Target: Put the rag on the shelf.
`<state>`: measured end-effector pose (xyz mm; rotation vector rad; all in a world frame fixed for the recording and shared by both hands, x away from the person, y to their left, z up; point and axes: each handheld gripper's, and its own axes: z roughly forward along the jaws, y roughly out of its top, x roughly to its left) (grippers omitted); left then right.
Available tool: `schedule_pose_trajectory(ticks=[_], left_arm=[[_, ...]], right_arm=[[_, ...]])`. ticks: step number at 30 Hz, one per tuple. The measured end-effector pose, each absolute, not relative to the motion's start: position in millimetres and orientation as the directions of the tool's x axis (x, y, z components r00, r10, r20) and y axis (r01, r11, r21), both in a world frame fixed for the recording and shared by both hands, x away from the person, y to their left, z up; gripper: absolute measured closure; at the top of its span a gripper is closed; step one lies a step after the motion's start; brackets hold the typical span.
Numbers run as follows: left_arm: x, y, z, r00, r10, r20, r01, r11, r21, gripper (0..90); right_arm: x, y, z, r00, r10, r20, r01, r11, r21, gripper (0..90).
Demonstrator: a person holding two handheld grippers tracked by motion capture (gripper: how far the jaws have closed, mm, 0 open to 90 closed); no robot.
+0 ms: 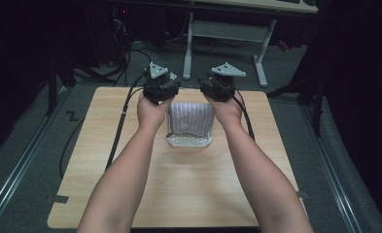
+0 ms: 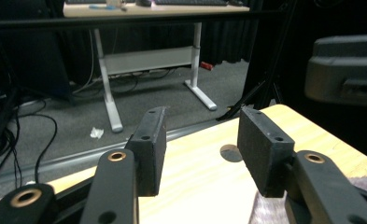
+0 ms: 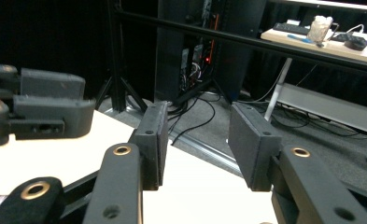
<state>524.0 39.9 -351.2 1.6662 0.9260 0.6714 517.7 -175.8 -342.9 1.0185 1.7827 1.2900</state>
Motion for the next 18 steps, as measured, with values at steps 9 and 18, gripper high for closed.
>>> schedule_pose_trajectory(ticks=[9, 18], left_arm=[[500.8, 46.4, -344.2, 0.58, 0.815, -0.005, 0.2, -0.136, 0.97, 46.4], [463.4, 72.5, -360.3, 0.592, 0.806, -0.003, 0.19, -0.136, 0.972, 41.1]], right_arm=[[495.7, -180.8, -337.0, -0.456, 0.884, -0.102, 0.166, 0.197, 0.966, 53.0], [456.1, -201.6, -342.8, -0.463, 0.877, -0.126, 0.153, 0.219, 0.964, 45.7]])
